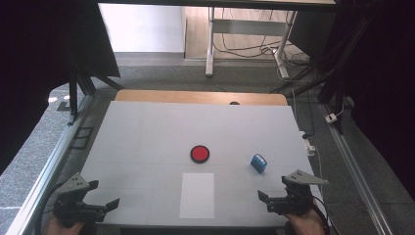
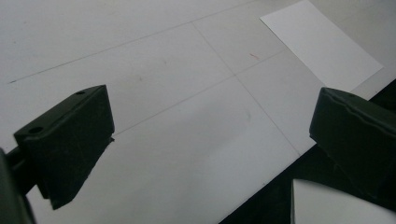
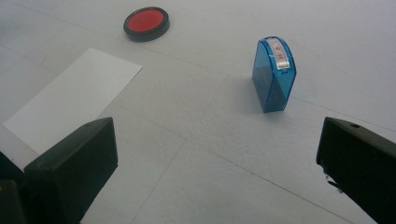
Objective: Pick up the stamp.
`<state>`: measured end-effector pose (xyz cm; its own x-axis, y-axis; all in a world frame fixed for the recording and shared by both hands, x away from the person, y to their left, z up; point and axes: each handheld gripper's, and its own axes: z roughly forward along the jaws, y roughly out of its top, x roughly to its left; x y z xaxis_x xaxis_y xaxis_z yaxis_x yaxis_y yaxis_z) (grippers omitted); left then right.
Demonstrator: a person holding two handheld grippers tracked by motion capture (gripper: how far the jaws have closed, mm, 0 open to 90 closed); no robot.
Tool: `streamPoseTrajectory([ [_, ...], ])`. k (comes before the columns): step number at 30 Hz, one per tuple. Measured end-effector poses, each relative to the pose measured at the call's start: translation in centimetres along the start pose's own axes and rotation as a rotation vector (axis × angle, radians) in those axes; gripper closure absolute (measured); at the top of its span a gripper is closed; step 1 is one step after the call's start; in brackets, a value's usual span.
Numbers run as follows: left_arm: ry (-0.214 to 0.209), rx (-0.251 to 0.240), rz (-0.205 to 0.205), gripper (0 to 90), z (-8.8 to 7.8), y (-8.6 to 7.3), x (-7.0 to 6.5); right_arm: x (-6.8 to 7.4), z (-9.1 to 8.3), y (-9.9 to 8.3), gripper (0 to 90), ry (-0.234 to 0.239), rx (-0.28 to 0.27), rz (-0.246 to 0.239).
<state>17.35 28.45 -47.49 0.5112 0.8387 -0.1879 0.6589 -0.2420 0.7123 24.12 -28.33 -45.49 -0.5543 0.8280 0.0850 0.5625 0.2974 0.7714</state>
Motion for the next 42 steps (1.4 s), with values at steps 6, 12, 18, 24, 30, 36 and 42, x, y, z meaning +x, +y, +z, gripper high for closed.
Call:
streamPoseTrajectory([
  [6,0.000,0.009,-0.005,0.2,0.12,0.03,0.02,0.09,0.18,0.07,0.0,0.007,0.016,-0.006],
  [12,-0.010,0.014,-0.011,0.1,0.14,0.03,0.17,0.06,0.37,0.12,0.0,0.012,0.026,-0.004],
  [18,-0.017,0.016,-0.012,0.3,0.16,0.05,0.20,0.13,0.51,0.18,0.0,0.017,0.044,-0.012],
  [24,-0.021,0.019,-0.009,0.3,0.18,0.06,0.20,0.23,0.61,0.23,0.0,0.021,0.052,-0.021],
  [30,-0.027,0.016,-0.012,0.4,0.14,0.02,0.28,0.31,0.58,0.28,0.0,0.026,0.048,-0.032],
  [36,-0.028,0.018,-0.010,0.4,0.17,0.05,0.25,0.46,0.52,0.62,0.0,0.016,0.017,-0.062],
  [42,-0.030,0.022,-0.007,0.5,0.21,0.06,0.23,0.32,0.74,0.74,0.0,0.024,0.005,-0.075],
])
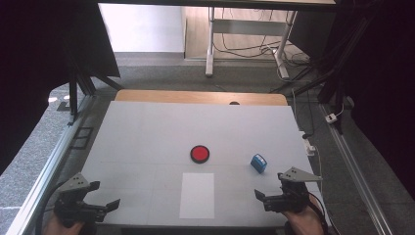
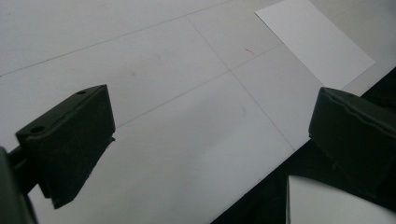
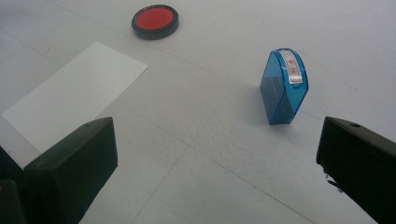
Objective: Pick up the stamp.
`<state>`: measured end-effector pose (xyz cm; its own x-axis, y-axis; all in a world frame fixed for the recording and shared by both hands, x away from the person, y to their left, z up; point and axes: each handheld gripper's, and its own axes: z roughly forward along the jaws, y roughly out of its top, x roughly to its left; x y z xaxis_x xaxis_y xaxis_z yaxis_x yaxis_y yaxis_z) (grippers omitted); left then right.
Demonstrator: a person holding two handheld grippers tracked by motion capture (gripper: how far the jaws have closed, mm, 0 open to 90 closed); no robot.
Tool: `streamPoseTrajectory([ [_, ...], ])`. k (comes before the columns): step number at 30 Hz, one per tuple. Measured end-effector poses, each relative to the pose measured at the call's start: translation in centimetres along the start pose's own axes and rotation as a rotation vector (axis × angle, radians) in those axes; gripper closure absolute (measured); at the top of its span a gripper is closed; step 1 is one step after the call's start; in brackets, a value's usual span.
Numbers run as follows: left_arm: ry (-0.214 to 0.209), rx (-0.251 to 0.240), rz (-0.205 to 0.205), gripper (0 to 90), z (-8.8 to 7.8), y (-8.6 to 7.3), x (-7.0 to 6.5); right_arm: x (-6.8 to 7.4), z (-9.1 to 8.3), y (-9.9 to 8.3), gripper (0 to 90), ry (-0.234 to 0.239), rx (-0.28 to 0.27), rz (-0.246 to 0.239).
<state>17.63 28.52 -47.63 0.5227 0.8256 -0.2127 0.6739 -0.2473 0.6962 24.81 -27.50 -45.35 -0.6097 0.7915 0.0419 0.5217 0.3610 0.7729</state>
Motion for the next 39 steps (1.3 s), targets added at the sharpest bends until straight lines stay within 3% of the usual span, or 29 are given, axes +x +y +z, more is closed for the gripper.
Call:
streamPoseTrajectory([
  [9,0.002,0.005,0.008,0.5,0.1,0.0,-0.1,-0.6,0.5,0.5,0.0,0.001,-0.002,-0.026],
  [23,0.000,0.015,0.017,0.5,0.2,0.1,-0.2,-1.4,2.2,1.3,0.0,-0.019,0.000,0.014],
  [27,-0.002,0.016,0.016,0.4,0.2,0.1,-0.1,-1.7,2.9,1.5,0.0,-0.009,0.030,0.024],
  [39,-0.005,0.020,0.013,0.4,0.2,0.1,-0.1,-2.8,5.5,2.2,0.0,-0.074,0.098,0.015],
])
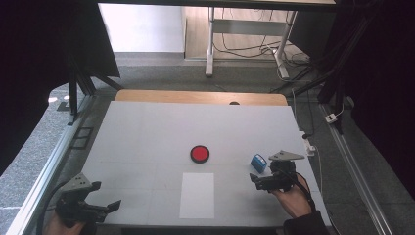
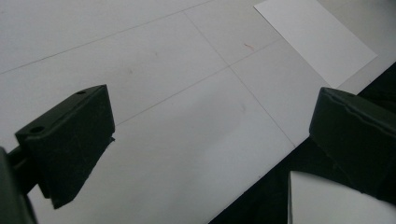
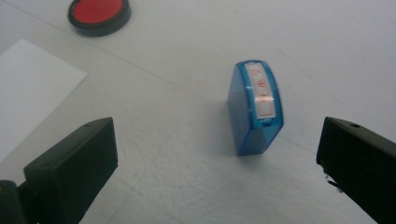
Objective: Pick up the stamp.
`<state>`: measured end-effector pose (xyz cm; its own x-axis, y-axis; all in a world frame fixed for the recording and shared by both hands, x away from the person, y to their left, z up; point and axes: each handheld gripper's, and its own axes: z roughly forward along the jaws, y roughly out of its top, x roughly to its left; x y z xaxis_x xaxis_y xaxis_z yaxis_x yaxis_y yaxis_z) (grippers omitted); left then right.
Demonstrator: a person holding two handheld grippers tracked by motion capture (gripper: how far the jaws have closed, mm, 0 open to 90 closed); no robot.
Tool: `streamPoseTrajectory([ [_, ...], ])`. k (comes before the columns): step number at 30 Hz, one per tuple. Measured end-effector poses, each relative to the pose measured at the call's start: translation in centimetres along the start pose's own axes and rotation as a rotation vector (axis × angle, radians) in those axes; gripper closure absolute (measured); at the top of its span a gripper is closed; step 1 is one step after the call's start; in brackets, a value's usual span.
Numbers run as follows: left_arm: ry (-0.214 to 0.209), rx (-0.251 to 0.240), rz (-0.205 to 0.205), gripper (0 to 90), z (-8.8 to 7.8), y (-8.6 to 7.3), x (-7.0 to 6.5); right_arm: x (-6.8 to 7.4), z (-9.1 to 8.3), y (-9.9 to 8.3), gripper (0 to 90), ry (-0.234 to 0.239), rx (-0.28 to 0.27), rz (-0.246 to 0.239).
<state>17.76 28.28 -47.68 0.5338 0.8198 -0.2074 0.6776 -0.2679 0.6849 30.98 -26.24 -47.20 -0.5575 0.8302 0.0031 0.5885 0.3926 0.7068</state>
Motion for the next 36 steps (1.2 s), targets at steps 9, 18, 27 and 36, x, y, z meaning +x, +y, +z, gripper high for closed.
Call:
streamPoseTrajectory([
  [9,0.003,0.002,-0.002,0.4,0.0,0.0,0.0,-1.2,1.6,1.0,0.0,-0.002,0.041,-0.011],
  [18,0.002,0.003,-0.004,0.4,0.0,0.0,0.1,-1.9,2.9,1.5,0.0,0.001,0.073,-0.020],
  [27,0.001,0.004,-0.003,0.4,0.1,0.0,0.1,-2.7,4.0,1.9,0.0,-0.025,0.094,-0.034],
  [36,-0.002,0.006,-0.004,0.5,0.1,0.0,0.1,-2.8,4.0,2.3,10.7,-0.031,0.095,-0.067],
])
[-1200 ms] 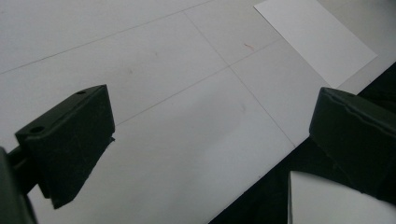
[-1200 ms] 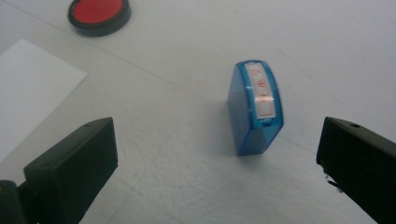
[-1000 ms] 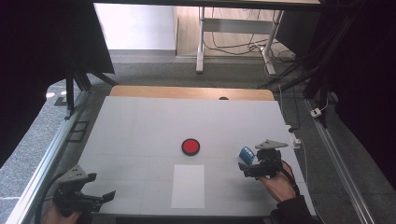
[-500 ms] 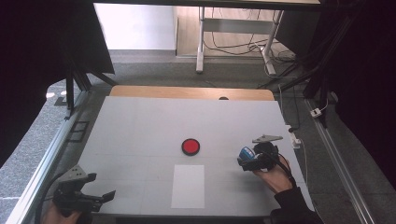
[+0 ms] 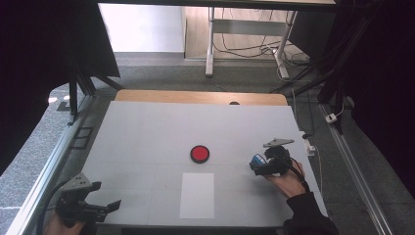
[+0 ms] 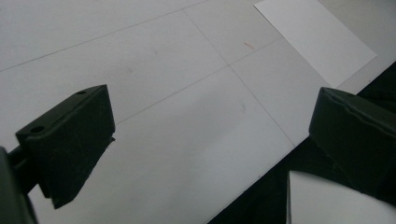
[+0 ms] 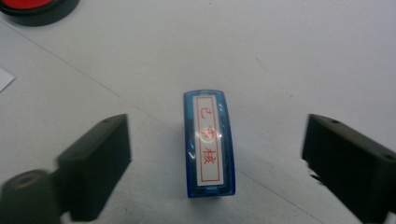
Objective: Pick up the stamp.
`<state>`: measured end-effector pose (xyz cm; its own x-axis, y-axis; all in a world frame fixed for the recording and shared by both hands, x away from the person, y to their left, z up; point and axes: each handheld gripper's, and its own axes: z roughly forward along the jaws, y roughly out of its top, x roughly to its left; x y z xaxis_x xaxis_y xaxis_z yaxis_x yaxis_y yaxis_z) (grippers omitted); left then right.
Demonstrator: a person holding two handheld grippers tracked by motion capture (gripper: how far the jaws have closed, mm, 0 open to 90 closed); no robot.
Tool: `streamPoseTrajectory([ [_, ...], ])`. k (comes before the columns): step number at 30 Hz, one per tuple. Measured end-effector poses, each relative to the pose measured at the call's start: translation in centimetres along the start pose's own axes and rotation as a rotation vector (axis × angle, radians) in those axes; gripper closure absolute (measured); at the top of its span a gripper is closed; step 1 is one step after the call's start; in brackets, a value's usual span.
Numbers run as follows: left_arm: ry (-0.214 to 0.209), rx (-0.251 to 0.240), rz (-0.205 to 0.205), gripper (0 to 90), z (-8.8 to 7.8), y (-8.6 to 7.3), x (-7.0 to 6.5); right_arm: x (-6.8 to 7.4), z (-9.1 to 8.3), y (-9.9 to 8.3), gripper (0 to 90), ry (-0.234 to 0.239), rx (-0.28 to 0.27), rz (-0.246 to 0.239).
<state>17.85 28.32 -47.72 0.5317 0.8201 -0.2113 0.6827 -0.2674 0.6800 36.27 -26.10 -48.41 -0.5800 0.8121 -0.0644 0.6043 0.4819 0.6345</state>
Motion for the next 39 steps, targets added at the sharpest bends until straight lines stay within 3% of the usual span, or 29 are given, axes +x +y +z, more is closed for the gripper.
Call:
streamPoseTrajectory([
  [5,0.000,0.001,0.001,0.6,0.0,0.0,0.0,-0.1,-0.3,0.2,27.5,0.011,0.003,-0.021],
  [10,0.000,0.003,0.001,0.6,0.0,0.0,0.0,-0.3,-0.5,0.4,46.2,0.050,0.017,-0.020],
  [17,-0.001,0.006,0.001,0.7,0.1,0.0,0.0,-0.5,-0.6,0.5,60.6,0.075,0.020,-0.023],
  [19,0.000,0.006,0.001,0.7,0.1,0.0,0.0,-0.5,-0.6,0.5,69.7,0.085,0.022,-0.028],
  [31,-0.001,0.005,0.000,0.9,0.1,0.0,0.0,-0.6,-0.7,0.7,71.2,0.088,0.035,-0.038],
  [39,-0.006,0.006,0.004,1.1,0.1,0.0,0.0,-0.5,-1.4,0.9,71.2,0.101,0.001,-0.045],
])
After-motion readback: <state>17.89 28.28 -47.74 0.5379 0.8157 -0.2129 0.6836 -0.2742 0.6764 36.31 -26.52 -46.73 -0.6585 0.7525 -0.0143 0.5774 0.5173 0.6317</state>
